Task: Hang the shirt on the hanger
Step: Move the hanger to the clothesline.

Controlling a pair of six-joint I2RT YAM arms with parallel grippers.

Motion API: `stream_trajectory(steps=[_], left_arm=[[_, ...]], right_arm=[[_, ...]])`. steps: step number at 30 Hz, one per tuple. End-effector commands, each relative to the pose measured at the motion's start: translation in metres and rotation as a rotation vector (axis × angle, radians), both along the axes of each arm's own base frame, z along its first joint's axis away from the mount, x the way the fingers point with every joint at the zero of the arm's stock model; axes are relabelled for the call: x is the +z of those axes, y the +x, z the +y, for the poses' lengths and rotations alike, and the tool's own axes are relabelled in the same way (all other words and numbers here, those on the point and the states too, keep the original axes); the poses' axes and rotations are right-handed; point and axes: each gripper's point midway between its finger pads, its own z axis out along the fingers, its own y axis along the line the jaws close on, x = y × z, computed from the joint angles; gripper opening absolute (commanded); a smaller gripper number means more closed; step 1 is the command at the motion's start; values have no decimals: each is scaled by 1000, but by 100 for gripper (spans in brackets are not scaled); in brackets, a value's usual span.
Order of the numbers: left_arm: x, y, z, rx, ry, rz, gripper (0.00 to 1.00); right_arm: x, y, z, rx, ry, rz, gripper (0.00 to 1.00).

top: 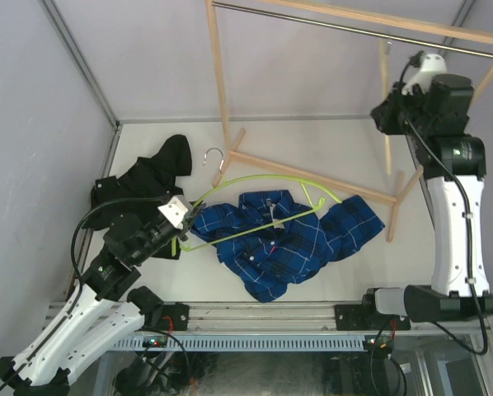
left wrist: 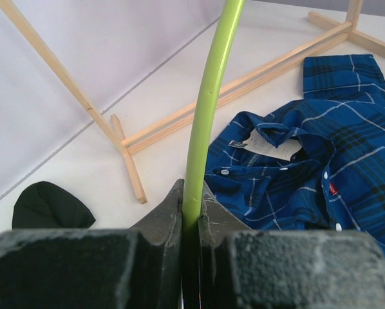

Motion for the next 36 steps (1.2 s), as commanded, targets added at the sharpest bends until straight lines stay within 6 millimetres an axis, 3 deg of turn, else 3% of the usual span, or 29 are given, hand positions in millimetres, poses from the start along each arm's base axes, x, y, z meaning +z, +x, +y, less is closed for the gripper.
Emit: stream_trajectory(steps=[1,5,11,15,19,26,30,36], left_arm=[[43,-1,5,20,-80,-100,0],[46,-3,6,18,-84,-111,0],[66,-21,11,-25,-148,-216,0],[70,-21,23,32,-167,-245,0],[63,-18,26,54,-148,-228,0],[58,-16,23,42,-108,-224,0],[51,-13,20,35,-69,-214,0],[42,-9,17,29,-36,-186,0]], right_arm=[[19,32,42,48,11,-45,8],[18,58,81,104,-6,-32,8],[24,89,136,180,2,-53,8],[24,101,171,234,20,-63,17],[35,97,187,271,32,-94,27],[56,59,171,294,-3,-150,56],[61,27,144,253,-45,-184,66],[59,-31,95,154,-66,-239,72]])
